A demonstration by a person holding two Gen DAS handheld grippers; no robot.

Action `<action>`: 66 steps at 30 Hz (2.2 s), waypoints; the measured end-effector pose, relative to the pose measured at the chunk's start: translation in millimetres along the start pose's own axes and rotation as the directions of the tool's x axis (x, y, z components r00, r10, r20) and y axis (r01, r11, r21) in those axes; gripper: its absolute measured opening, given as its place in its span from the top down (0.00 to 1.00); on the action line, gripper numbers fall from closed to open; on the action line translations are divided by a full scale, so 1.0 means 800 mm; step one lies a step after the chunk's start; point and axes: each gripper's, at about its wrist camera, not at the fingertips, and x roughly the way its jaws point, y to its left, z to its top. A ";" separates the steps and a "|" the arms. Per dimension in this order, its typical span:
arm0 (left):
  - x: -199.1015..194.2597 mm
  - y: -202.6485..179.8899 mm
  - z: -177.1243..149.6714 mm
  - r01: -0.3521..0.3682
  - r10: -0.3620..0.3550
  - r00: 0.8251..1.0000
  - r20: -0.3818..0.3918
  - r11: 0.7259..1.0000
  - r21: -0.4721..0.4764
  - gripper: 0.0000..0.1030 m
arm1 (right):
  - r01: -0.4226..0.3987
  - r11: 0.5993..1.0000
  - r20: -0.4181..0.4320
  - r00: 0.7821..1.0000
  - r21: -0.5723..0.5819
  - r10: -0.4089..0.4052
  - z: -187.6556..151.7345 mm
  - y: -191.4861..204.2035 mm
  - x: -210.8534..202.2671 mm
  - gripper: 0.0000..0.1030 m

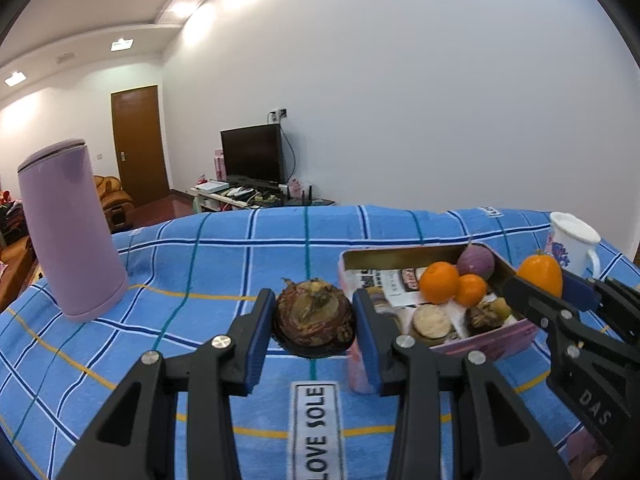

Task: Organize fruits
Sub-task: 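Carry the orange and brown kiwi over the pink tin, then lower both tools into the tin and open them to release the fruits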

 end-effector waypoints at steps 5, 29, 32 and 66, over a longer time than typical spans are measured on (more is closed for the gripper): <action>0.001 -0.011 0.004 0.032 -0.032 0.999 0.003 0.999 -0.001 0.59 | 0.028 0.999 0.003 1.000 0.026 -0.028 0.002 -0.020 0.000 0.63; 0.078 -0.078 0.050 0.110 -0.110 0.994 -0.014 0.994 -0.022 0.59 | 0.163 0.977 -0.030 0.987 0.135 -0.160 0.002 -0.084 0.008 0.63; 0.083 -0.073 0.049 0.110 -0.110 0.994 -0.027 0.994 -0.025 0.59 | 0.166 0.975 -0.046 0.986 0.147 -0.161 0.001 -0.086 0.011 0.63; 0.155 -0.058 0.053 -0.007 0.006 0.987 -0.163 1.000 -0.005 0.59 | 0.097 0.976 -0.127 0.989 0.196 -0.073 0.041 -0.076 0.121 0.63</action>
